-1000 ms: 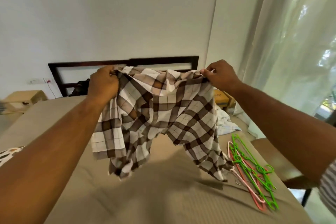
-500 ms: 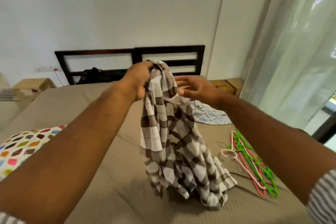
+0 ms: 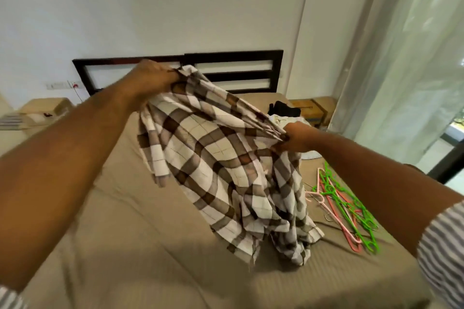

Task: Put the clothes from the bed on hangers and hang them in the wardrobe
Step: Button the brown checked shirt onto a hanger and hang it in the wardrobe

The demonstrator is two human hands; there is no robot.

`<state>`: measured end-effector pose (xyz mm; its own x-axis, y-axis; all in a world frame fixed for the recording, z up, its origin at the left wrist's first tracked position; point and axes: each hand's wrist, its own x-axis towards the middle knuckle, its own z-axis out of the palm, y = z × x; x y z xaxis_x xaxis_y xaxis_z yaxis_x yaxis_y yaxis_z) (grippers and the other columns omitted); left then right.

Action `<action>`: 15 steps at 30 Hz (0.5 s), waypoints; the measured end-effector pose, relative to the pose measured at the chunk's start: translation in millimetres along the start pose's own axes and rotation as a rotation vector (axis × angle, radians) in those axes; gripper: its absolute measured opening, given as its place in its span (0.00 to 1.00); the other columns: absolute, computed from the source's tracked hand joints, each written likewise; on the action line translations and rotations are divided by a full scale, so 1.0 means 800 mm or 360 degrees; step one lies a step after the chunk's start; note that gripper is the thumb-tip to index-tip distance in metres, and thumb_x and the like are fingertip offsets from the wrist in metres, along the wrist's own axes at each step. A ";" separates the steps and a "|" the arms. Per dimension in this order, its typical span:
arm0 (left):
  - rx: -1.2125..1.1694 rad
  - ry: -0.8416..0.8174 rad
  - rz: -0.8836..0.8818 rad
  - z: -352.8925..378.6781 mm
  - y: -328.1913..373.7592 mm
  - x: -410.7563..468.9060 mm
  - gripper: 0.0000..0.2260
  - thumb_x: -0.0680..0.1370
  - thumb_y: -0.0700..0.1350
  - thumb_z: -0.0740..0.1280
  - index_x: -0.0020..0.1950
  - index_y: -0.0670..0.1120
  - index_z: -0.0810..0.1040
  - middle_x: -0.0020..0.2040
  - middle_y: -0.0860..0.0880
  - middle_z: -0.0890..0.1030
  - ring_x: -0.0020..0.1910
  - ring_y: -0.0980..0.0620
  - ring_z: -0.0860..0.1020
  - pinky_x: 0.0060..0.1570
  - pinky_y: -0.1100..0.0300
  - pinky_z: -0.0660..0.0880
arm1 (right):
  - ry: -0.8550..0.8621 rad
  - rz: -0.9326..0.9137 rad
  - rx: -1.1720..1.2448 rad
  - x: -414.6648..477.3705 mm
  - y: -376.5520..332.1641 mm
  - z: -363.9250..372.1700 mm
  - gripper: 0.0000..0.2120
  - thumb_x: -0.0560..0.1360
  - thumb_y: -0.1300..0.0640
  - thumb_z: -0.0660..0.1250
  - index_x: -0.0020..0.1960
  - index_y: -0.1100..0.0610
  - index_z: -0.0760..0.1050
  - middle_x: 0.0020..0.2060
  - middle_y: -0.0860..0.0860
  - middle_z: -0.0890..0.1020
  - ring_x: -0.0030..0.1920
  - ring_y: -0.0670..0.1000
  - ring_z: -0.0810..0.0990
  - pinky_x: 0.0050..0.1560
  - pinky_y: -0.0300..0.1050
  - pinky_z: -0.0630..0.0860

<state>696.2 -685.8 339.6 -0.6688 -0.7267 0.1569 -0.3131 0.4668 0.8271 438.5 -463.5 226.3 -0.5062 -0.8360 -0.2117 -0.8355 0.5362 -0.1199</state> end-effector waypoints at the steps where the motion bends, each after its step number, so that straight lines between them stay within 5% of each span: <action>1: 0.0270 0.0016 0.0040 -0.010 -0.005 0.003 0.10 0.78 0.48 0.71 0.53 0.42 0.85 0.45 0.45 0.83 0.42 0.51 0.79 0.39 0.66 0.73 | 0.0019 0.0035 -0.0100 0.003 0.011 -0.002 0.18 0.79 0.46 0.68 0.60 0.60 0.79 0.54 0.58 0.81 0.47 0.56 0.74 0.47 0.44 0.69; 5: 0.0831 0.0161 0.0058 -0.036 -0.016 0.017 0.11 0.79 0.48 0.70 0.56 0.43 0.85 0.51 0.40 0.84 0.49 0.45 0.79 0.44 0.60 0.70 | 0.0194 0.0181 -0.0145 0.009 0.046 -0.016 0.10 0.78 0.54 0.67 0.54 0.60 0.81 0.51 0.60 0.83 0.46 0.58 0.78 0.50 0.49 0.78; 7: 0.0790 0.0326 0.0019 -0.042 -0.023 0.020 0.11 0.79 0.46 0.68 0.57 0.43 0.85 0.52 0.39 0.83 0.51 0.42 0.79 0.50 0.60 0.69 | 0.0361 0.0251 0.0000 0.011 0.055 -0.023 0.08 0.77 0.55 0.67 0.51 0.57 0.81 0.50 0.59 0.83 0.49 0.61 0.81 0.51 0.49 0.78; 10: 0.0727 0.0589 0.0007 -0.050 -0.035 0.018 0.11 0.80 0.45 0.64 0.49 0.40 0.84 0.43 0.41 0.79 0.49 0.40 0.80 0.47 0.57 0.69 | 0.0657 0.0304 0.0329 0.012 0.060 -0.025 0.16 0.76 0.51 0.63 0.50 0.62 0.82 0.46 0.61 0.83 0.50 0.63 0.81 0.53 0.52 0.78; 15: 0.0172 0.0615 -0.0328 -0.031 -0.051 0.017 0.12 0.78 0.46 0.63 0.54 0.41 0.81 0.47 0.42 0.82 0.44 0.44 0.80 0.45 0.54 0.75 | 0.0734 0.0404 0.1204 0.018 0.042 -0.014 0.11 0.79 0.58 0.64 0.54 0.61 0.82 0.50 0.59 0.84 0.51 0.60 0.83 0.53 0.56 0.82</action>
<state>716.4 -727.2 321.3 -0.2905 -0.9354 0.2018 -0.4957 0.3275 0.8044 400.9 -458.7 230.5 -0.8260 -0.5594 0.0701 -0.4077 0.5069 -0.7595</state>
